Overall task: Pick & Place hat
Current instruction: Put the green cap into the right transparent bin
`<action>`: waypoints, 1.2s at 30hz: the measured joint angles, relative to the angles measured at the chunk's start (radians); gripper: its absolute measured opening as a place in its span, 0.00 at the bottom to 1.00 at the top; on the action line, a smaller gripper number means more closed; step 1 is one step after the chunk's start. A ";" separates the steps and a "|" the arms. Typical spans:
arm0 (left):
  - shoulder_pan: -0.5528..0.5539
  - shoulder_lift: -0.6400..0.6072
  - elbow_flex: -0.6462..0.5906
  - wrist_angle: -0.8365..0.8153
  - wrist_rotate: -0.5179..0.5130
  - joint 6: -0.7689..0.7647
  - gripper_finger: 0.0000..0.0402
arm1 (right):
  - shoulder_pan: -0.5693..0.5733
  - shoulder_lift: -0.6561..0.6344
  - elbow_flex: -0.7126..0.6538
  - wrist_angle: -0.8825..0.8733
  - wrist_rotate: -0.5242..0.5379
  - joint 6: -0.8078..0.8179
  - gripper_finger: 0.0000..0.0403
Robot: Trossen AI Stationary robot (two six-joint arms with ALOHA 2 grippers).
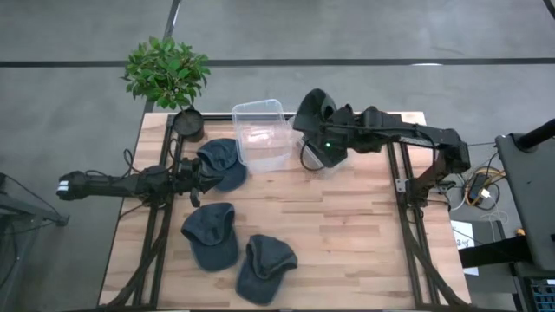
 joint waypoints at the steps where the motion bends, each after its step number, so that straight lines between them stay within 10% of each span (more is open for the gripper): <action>1: 0.000 0.000 0.000 0.000 0.000 0.000 0.00 | -0.012 0.005 -0.009 0.003 -0.001 -0.005 0.03; 36: 0.000 0.000 0.000 -0.018 0.000 0.001 0.00 | -0.185 0.230 -0.058 0.090 -0.224 -0.174 0.03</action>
